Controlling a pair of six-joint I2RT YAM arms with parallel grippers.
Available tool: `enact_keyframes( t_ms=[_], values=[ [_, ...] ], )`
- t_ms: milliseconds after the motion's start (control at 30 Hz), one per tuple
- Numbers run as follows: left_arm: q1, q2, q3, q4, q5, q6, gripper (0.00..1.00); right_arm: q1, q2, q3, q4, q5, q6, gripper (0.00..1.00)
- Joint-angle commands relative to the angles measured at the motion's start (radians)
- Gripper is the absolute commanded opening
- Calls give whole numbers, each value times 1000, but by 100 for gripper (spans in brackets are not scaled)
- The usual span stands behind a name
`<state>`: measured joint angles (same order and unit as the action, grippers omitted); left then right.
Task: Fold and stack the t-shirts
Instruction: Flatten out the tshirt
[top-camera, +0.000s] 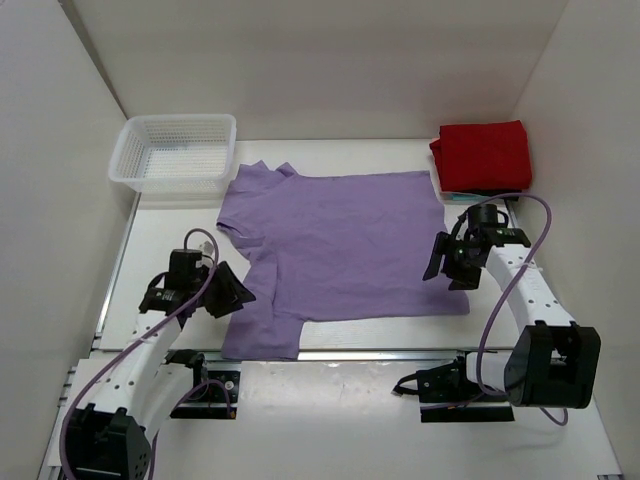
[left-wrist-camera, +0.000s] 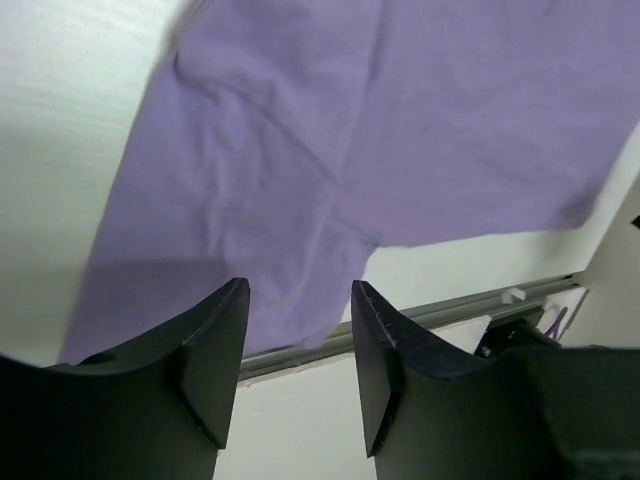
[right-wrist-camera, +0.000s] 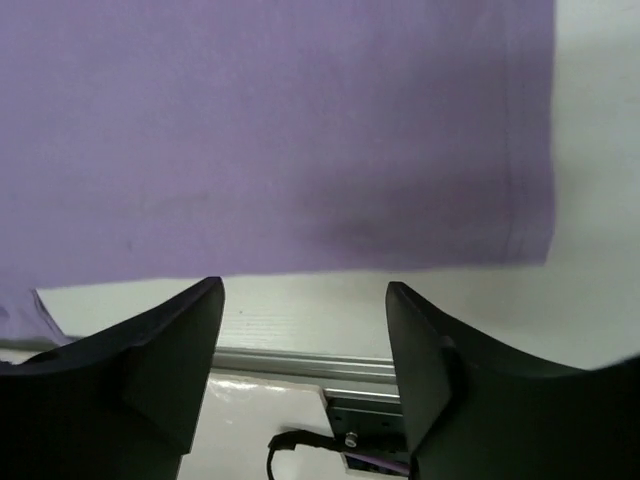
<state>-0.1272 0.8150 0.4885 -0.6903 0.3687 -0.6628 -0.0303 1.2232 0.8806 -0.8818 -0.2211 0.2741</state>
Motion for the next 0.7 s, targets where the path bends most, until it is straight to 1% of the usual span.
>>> enact_keyframes(
  t_ms=[0,133,167,233,333,367,500,667],
  values=[
    [-3,-25,71,48,24,-20,57,-14,-13,40,1,78,17,67],
    [-23,-4,58,6,-13,-32,58,-26,5,29,-5,140,43,67],
    [-25,-7,58,-8,-34,-41,58,-31,15,27,1,155,56,66],
    [-17,-7,42,-32,-65,-49,59,-35,28,15,-3,248,63,65],
    [-35,16,50,-51,-114,-26,60,-39,44,5,-5,318,77,65],
    [-49,32,56,-67,-149,-14,60,-42,45,-6,3,324,82,66],
    [-101,90,44,-74,-204,12,60,-62,70,-38,26,315,94,67],
    [-92,121,25,-92,-304,31,65,-83,84,-61,50,282,108,66]
  ],
)
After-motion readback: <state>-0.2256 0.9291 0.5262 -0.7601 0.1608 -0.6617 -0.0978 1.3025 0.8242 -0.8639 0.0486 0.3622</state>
